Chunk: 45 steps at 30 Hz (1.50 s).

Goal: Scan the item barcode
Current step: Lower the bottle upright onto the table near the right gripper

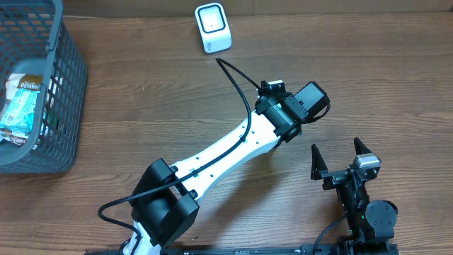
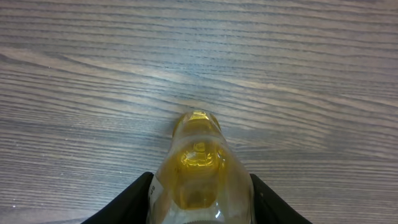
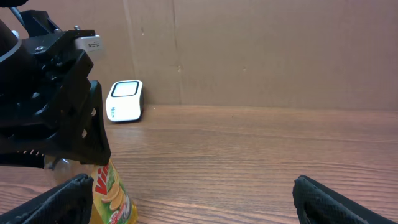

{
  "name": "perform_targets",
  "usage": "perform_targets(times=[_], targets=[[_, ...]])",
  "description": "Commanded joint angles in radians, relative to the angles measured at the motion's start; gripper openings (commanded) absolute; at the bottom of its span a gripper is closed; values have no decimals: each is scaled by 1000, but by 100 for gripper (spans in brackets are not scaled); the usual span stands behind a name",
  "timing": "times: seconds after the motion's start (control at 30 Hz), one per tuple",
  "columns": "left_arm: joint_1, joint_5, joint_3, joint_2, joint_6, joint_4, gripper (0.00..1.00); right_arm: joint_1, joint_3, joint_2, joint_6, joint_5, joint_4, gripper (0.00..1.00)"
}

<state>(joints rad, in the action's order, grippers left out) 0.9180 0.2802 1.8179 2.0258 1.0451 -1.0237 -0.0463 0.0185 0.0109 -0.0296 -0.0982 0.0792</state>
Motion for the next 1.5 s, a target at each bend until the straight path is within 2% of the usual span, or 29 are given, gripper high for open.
perform_targets(times=[0.0, 1.47], targets=[[19, 6, -3, 10, 13, 4, 44, 2, -11, -8, -5, -1, -5, 100], [25, -15, -3, 10, 10, -60, 45, 2, -11, -8, -5, -1, -5, 100]])
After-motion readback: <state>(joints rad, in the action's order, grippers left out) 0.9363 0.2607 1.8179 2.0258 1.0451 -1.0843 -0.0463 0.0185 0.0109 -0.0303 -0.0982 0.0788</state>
